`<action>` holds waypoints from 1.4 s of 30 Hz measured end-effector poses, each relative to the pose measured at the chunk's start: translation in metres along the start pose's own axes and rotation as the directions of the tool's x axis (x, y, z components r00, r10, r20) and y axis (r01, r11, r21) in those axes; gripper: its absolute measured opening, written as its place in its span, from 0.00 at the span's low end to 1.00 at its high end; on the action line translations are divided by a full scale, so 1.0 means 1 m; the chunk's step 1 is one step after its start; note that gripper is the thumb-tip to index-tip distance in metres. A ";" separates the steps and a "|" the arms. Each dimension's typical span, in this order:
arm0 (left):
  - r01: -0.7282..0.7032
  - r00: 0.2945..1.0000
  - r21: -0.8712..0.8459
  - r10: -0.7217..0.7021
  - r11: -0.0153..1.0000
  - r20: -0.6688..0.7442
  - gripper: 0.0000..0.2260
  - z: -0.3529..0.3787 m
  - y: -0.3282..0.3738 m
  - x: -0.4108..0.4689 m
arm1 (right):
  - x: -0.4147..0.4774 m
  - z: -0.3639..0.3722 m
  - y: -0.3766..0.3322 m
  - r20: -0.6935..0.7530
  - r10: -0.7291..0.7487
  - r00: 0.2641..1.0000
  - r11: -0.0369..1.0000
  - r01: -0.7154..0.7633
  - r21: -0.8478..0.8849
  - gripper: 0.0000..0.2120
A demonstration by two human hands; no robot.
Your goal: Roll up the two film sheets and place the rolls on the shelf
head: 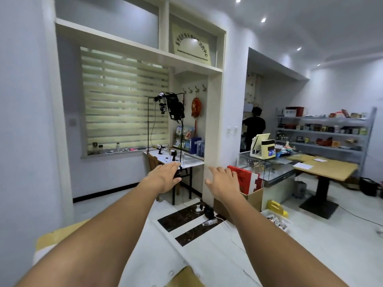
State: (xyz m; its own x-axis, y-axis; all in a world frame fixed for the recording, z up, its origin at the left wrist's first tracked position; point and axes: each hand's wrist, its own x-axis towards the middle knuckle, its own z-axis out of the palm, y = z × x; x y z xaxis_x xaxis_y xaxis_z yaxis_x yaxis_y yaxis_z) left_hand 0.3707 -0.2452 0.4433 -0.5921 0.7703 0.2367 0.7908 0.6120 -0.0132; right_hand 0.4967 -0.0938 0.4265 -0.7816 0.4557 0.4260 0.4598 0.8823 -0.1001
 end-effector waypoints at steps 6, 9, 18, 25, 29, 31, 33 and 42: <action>-0.014 1.000 -0.036 0.013 0.999 -0.026 0.26 0.021 -0.001 0.067 | 0.057 0.023 0.027 0.001 0.003 1.000 1.000 -0.003 -0.004 0.23; -0.013 1.000 -0.031 0.013 0.999 -0.008 0.26 0.038 -0.009 0.090 | 0.088 0.034 0.036 0.004 0.027 1.000 1.000 -0.027 0.002 0.23; 0.088 0.996 0.016 -0.088 0.996 0.029 0.26 0.057 -0.012 0.143 | 0.149 0.073 0.062 0.019 -0.058 0.998 0.997 0.057 0.052 0.24; 0.252 0.967 0.087 -0.255 0.964 0.023 0.26 0.078 0.011 0.200 | 0.206 0.092 0.106 0.016 -0.271 0.963 0.956 0.267 0.125 0.24; 0.319 0.946 0.099 -0.323 0.943 0.037 0.26 0.087 0.046 0.241 | 0.238 0.098 0.157 0.019 -0.315 0.949 0.943 0.310 0.124 0.24; 0.337 0.940 0.083 -0.340 0.938 0.022 0.26 0.091 0.063 0.260 | 0.252 0.103 0.182 0.030 -0.313 0.949 0.943 0.307 0.128 0.24; 0.358 0.933 0.086 -0.360 0.930 0.011 0.26 0.096 0.077 0.281 | 0.268 0.107 0.202 0.018 -0.315 0.949 0.941 0.310 0.139 0.24; 0.499 0.867 0.124 -0.492 0.858 -0.079 0.22 0.140 0.067 0.340 | 0.326 0.173 0.220 0.011 -0.412 0.911 0.896 0.403 0.187 0.24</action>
State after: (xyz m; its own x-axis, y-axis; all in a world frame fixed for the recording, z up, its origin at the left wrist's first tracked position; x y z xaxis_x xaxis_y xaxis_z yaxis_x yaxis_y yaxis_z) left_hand 0.2004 0.0830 0.3867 -0.8903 0.3521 0.2886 0.3637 0.9314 -0.0142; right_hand 0.2705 0.2689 0.3879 -0.9062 0.0526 0.4195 0.0180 0.9961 -0.0860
